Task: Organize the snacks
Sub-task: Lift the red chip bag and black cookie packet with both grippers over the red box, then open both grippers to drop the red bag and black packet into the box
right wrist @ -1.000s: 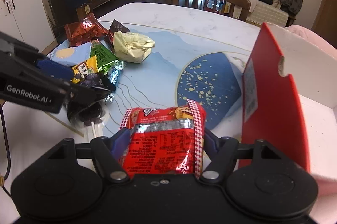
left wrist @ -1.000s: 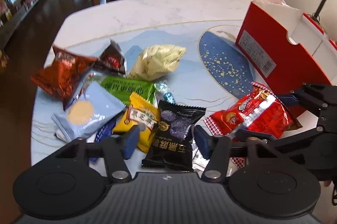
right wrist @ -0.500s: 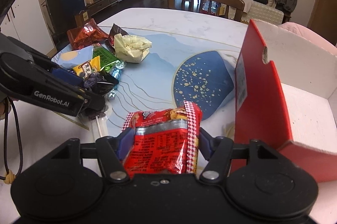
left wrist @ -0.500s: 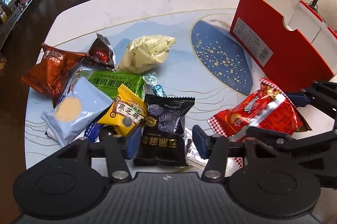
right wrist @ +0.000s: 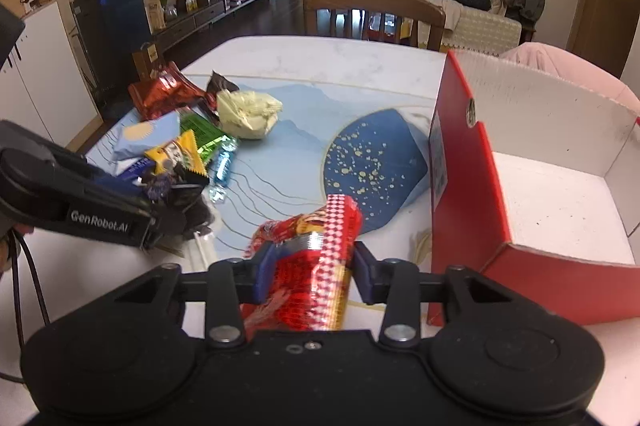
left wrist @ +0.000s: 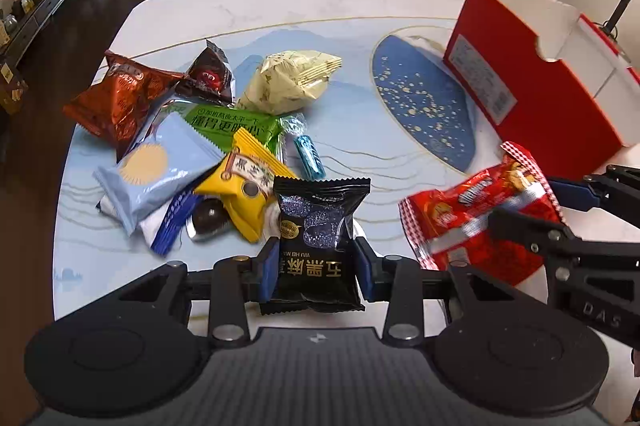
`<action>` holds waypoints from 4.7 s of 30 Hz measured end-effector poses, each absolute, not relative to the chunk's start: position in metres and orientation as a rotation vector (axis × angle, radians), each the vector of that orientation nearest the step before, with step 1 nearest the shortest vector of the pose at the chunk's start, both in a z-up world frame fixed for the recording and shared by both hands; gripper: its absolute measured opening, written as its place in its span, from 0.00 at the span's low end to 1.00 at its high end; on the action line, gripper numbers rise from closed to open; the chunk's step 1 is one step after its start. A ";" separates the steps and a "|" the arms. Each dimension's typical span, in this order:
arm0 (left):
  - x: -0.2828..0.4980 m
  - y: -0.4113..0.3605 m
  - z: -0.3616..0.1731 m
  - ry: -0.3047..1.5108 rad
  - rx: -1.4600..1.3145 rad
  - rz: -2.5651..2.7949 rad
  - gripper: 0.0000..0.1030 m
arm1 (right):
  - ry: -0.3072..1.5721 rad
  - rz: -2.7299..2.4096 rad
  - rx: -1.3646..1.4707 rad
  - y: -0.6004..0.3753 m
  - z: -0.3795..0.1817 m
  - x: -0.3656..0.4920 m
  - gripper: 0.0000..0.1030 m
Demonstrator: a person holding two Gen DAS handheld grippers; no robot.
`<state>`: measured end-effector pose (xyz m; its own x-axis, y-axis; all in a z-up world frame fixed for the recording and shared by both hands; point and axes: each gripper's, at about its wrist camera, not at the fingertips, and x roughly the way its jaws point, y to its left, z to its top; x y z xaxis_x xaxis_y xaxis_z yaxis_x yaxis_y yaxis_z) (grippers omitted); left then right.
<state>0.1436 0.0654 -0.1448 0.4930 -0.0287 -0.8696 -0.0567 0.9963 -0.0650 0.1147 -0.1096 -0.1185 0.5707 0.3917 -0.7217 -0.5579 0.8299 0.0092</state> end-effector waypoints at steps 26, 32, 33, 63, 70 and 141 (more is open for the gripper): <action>0.060 0.075 -0.108 0.983 -0.138 0.042 0.37 | 0.886 0.589 0.083 -0.123 -0.132 0.098 0.24; 0.052 0.070 -0.095 0.939 -0.136 0.017 0.37 | 0.814 0.578 -0.003 -0.121 -0.108 0.078 0.21; 0.052 0.068 -0.093 0.933 -0.135 0.010 0.37 | 0.795 0.575 -0.024 -0.120 -0.103 0.074 0.21; 0.187 -0.115 -0.011 0.824 0.045 -0.178 0.37 | 0.616 0.367 -0.010 -0.275 -0.015 0.180 0.20; 0.243 -0.153 -0.038 0.924 0.059 -0.146 0.37 | 0.694 0.351 0.018 -0.309 -0.045 0.226 0.20; 0.163 -0.112 -0.017 0.864 -0.027 -0.058 0.44 | 0.631 0.503 -0.066 -0.274 -0.013 0.145 0.64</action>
